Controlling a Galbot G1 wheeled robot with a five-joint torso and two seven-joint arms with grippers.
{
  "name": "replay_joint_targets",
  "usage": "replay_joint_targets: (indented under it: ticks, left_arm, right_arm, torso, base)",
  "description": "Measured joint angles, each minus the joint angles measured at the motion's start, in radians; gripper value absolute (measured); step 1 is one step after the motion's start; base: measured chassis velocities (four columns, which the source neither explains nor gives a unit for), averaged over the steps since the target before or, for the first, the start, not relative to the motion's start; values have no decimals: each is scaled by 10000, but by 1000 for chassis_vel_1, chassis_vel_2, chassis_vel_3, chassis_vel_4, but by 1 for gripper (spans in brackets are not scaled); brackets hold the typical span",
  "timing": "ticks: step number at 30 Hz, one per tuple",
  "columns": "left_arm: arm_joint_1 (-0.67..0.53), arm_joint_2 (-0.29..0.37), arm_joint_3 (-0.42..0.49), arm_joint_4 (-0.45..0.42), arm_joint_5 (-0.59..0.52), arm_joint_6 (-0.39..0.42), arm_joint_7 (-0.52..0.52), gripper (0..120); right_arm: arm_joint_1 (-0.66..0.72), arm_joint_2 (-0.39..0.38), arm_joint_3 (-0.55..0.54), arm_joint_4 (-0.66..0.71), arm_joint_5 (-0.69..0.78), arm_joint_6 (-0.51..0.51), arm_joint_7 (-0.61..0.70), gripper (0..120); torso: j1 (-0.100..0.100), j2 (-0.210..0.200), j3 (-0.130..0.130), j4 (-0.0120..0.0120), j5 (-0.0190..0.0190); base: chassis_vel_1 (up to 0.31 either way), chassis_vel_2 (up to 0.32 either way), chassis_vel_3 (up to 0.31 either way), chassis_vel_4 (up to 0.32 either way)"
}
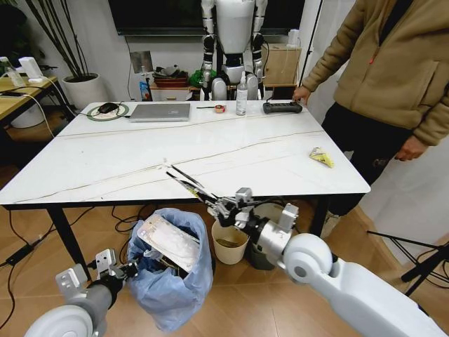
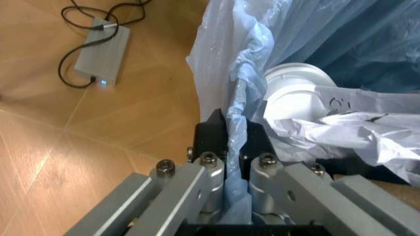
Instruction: Pick up the trash bin and place the trash from the table into it.
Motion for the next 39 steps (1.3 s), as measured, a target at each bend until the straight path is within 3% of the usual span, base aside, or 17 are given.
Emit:
replay_joint_targets:
  ticks: [21,39]
  left_arm:
    - [-76,-101,14,-21,-49,43,-111,0]
    - [-110,-94,-61,-104,-98,44,-139,0]
  right_arm:
    - [-494,713,-1185,-285,-620,293,244,0]
    - [-703,734,-1249,-376,-995,315,311,0]
  torso:
    - [0,-2,0,-1,1]
    - [0,-2,0,-1,2]
  base:
    - [0,0,0,0]
    - [0,0,0,0]
